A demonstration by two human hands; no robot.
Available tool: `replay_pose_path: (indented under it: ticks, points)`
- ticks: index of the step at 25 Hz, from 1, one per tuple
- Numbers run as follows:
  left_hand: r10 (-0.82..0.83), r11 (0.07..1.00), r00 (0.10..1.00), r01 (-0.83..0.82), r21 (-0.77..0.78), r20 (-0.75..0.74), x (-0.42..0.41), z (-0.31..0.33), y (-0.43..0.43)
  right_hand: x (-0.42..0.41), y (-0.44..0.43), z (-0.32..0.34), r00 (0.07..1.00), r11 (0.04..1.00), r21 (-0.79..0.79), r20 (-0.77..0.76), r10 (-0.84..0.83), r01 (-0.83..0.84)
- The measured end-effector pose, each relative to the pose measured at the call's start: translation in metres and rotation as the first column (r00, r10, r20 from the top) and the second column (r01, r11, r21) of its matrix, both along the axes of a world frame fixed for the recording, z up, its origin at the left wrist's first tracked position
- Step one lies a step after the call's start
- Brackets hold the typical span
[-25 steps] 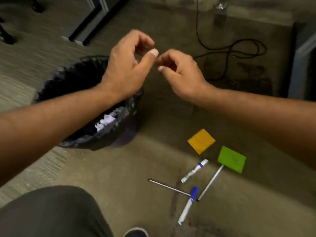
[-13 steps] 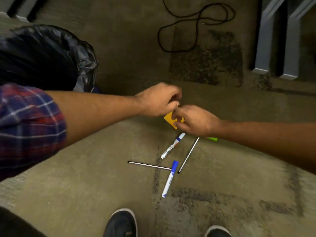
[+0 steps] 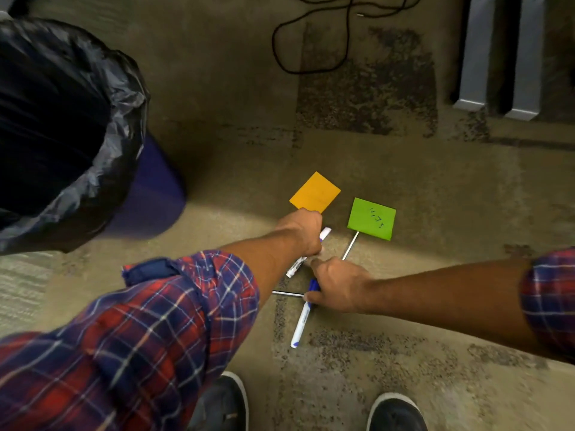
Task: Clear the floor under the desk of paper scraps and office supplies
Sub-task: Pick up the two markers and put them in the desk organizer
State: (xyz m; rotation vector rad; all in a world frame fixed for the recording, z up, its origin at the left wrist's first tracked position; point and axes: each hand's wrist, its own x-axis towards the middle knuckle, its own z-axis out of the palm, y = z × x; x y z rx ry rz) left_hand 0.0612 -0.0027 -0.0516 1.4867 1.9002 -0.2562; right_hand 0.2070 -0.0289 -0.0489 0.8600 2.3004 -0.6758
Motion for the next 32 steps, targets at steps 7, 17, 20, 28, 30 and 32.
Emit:
replay_pose_path:
  ticks: [7, 17, 20, 28, 30, 32]
  points:
    - [0.161, 0.987, 0.983, -0.161, 0.0, 0.084, -0.013, -0.006, 0.0, -0.02, 0.014, -0.01, 0.983, 0.983, -0.03, 0.051, -0.177, 0.179]
    - [0.725, 0.605, 0.39, -0.754, -0.256, 0.567, -0.054, 0.013, -0.022, -0.041, 0.024, 0.01, 0.871, 0.871, -0.083, -0.05, -0.489, 0.485]
    - [0.722, 0.573, 0.351, -0.786, -0.232, 0.596, -0.063, 0.059, -0.043, -0.046, 0.042, 0.065, 0.808, 0.822, -0.087, -0.151, -0.569, 0.563]
    - [0.625, 0.552, 0.224, -0.804, -0.22, 0.748, -0.055, 0.26, -0.071, -0.057, 0.071, 0.275, 0.614, 0.772, -0.198, -0.501, -0.61, 0.604]
    - [0.592, 0.591, 0.258, -0.783, -0.193, 0.763, -0.049, 0.32, -0.076, -0.061, 0.076, 0.339, 0.57, 0.764, -0.243, -0.542, -0.618, 0.597]
    - [0.551, 0.613, 0.266, -0.772, -0.168, 0.791, -0.044, 0.378, -0.077, -0.063, 0.079, 0.399, 0.559, 0.777, -0.291, -0.56, -0.611, 0.558]
